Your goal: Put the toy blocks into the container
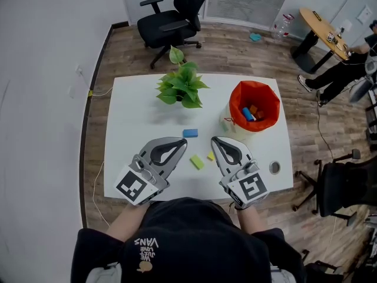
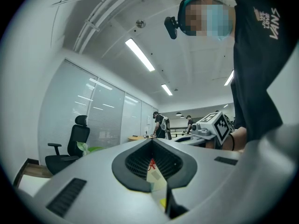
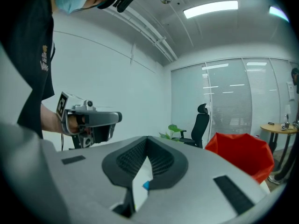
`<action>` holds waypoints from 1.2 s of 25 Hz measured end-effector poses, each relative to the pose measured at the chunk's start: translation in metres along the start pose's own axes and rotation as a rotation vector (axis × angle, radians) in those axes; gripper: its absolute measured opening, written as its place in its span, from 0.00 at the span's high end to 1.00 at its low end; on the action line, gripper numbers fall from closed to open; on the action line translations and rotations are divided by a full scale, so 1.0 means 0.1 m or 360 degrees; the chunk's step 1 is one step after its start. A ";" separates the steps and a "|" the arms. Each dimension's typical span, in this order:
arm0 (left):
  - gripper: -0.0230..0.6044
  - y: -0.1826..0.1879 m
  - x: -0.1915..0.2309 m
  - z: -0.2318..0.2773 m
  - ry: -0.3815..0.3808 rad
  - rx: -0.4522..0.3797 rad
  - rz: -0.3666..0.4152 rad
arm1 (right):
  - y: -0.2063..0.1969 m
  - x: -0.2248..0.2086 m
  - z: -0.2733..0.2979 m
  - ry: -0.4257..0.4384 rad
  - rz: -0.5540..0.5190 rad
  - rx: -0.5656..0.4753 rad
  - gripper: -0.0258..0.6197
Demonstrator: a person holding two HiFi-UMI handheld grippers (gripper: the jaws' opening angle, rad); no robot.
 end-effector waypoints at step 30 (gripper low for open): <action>0.95 0.00 -0.08 -0.06 -0.0011 -0.0006 -0.0010 | -2.01 0.42 -0.17 0.0185 0.0102 0.0782 0.93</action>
Point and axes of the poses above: the fingertips, and each gripper's own axes: z forward along the fingers, x to its left, y out of its top, the point moved 8 cm from there along -z, backward along the fingers, and after that the axes turned 14 degrees about -x, right-handed, at the moved point
